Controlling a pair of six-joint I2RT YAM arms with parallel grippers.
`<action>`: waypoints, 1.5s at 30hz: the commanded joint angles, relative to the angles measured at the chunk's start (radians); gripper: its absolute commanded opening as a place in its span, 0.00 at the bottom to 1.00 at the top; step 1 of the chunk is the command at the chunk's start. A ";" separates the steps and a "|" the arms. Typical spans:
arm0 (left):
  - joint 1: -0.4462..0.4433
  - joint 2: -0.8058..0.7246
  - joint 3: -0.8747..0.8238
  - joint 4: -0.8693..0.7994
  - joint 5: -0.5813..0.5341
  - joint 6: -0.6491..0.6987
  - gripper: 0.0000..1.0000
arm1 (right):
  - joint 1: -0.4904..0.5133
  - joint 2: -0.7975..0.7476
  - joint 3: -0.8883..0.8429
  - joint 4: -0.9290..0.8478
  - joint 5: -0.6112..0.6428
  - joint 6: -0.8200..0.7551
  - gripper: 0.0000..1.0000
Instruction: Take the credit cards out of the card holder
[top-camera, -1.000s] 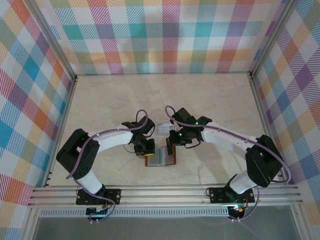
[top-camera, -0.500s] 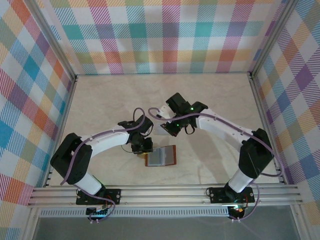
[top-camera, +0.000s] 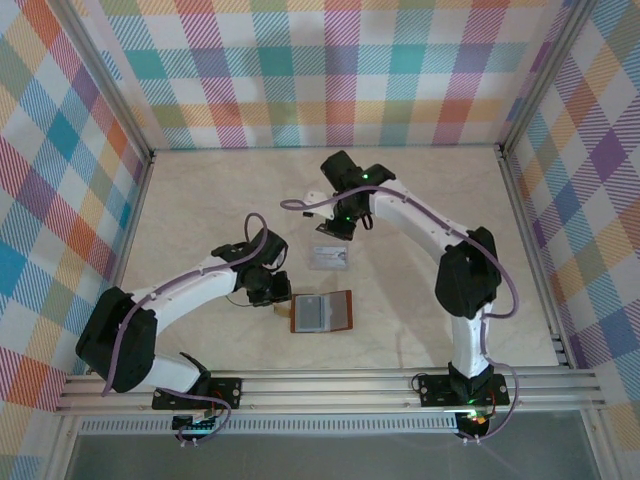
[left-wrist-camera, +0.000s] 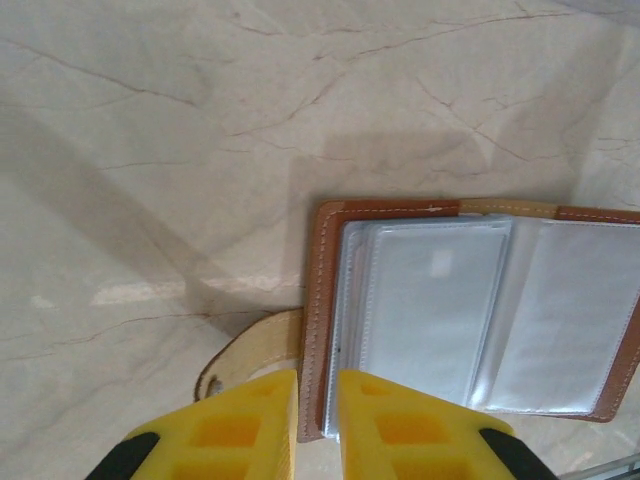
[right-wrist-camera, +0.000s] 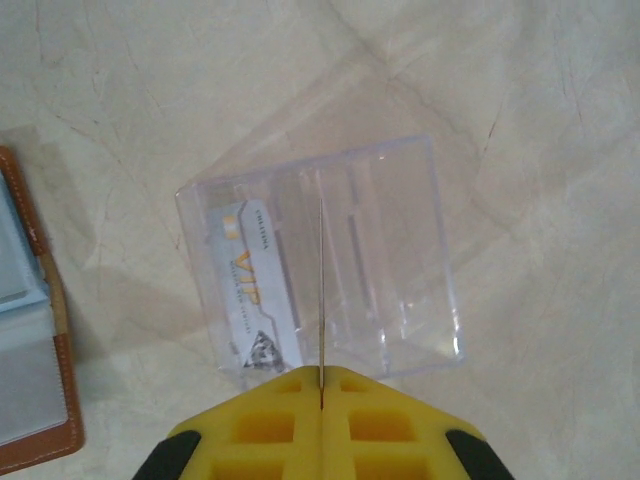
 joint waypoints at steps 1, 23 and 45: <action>0.021 -0.030 -0.024 -0.036 0.001 0.015 0.19 | -0.007 0.062 0.084 -0.099 -0.042 -0.075 0.00; 0.052 0.008 -0.038 -0.009 0.026 0.039 0.19 | -0.017 0.245 0.248 -0.104 0.027 -0.102 0.25; 0.053 0.023 -0.029 0.005 0.041 0.035 0.20 | -0.020 0.001 -0.030 0.052 -0.102 0.006 0.45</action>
